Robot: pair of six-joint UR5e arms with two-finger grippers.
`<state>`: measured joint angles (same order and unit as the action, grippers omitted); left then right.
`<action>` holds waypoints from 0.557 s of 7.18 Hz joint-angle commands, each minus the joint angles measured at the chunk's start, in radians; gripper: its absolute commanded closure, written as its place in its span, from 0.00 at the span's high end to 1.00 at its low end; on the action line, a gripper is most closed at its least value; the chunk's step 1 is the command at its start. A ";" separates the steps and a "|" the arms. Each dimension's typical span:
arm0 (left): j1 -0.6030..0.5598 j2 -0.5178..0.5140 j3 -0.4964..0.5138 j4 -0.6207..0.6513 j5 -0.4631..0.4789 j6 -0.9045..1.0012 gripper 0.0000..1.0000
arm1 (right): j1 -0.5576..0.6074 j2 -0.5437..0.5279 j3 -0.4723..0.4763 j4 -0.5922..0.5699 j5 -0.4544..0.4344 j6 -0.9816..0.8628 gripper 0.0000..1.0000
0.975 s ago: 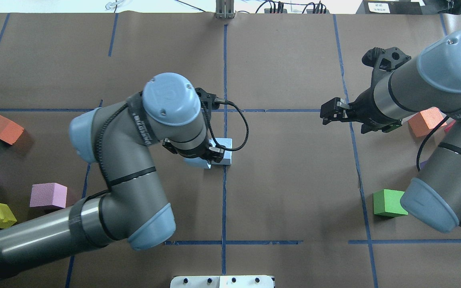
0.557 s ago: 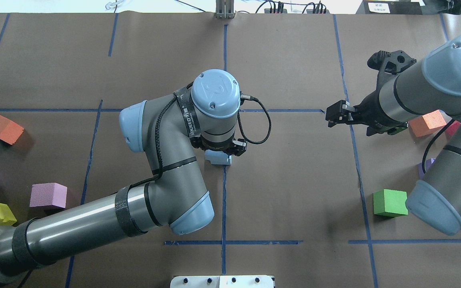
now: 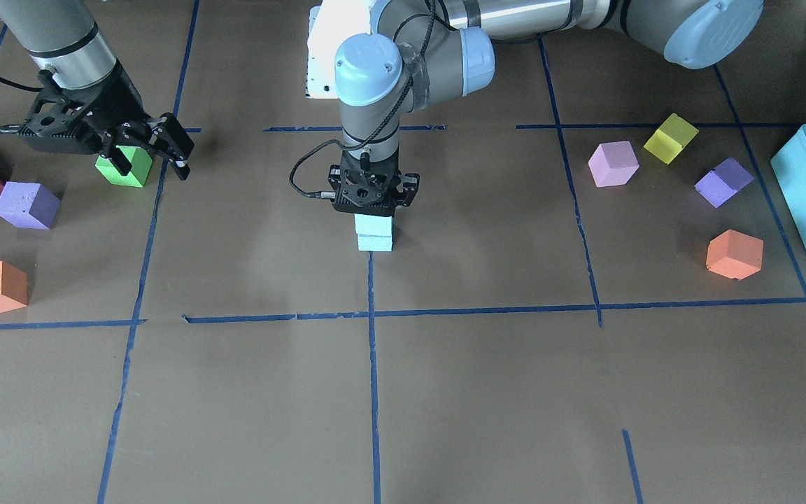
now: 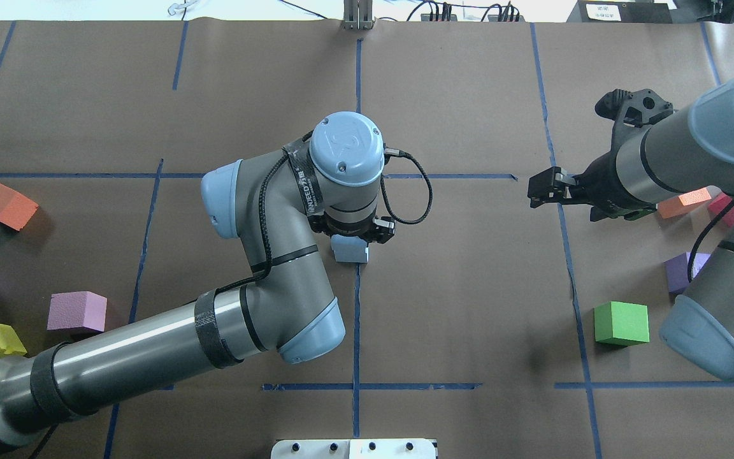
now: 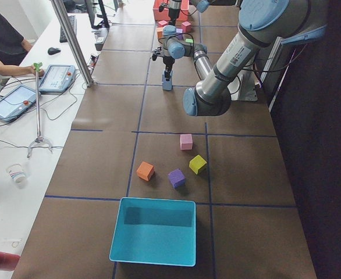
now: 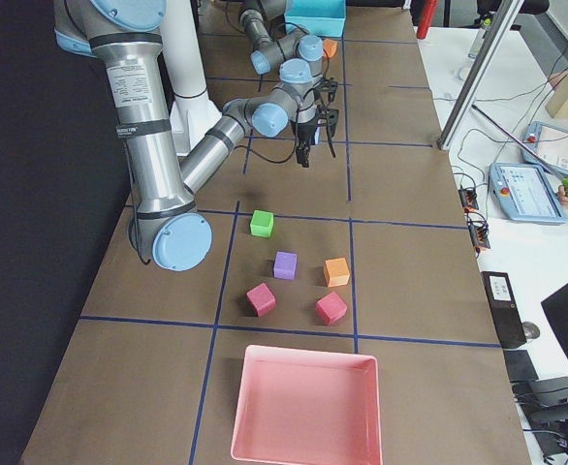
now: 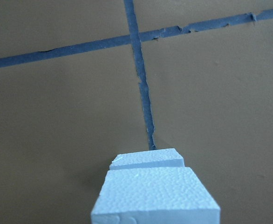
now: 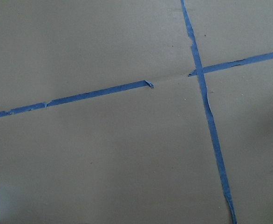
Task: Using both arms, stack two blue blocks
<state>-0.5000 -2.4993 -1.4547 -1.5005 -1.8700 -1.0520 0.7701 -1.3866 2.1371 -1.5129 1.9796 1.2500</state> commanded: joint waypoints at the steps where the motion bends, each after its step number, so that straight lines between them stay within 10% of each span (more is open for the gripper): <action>1: 0.000 -0.001 0.005 -0.001 0.000 -0.002 0.37 | -0.002 -0.009 -0.005 0.017 -0.001 0.000 1.00; 4: 0.000 0.000 0.004 0.000 0.000 0.000 0.99 | -0.003 -0.008 -0.014 0.022 -0.001 0.000 1.00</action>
<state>-0.5001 -2.4991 -1.4504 -1.5004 -1.8698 -1.0525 0.7674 -1.3955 2.1289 -1.4941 1.9789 1.2506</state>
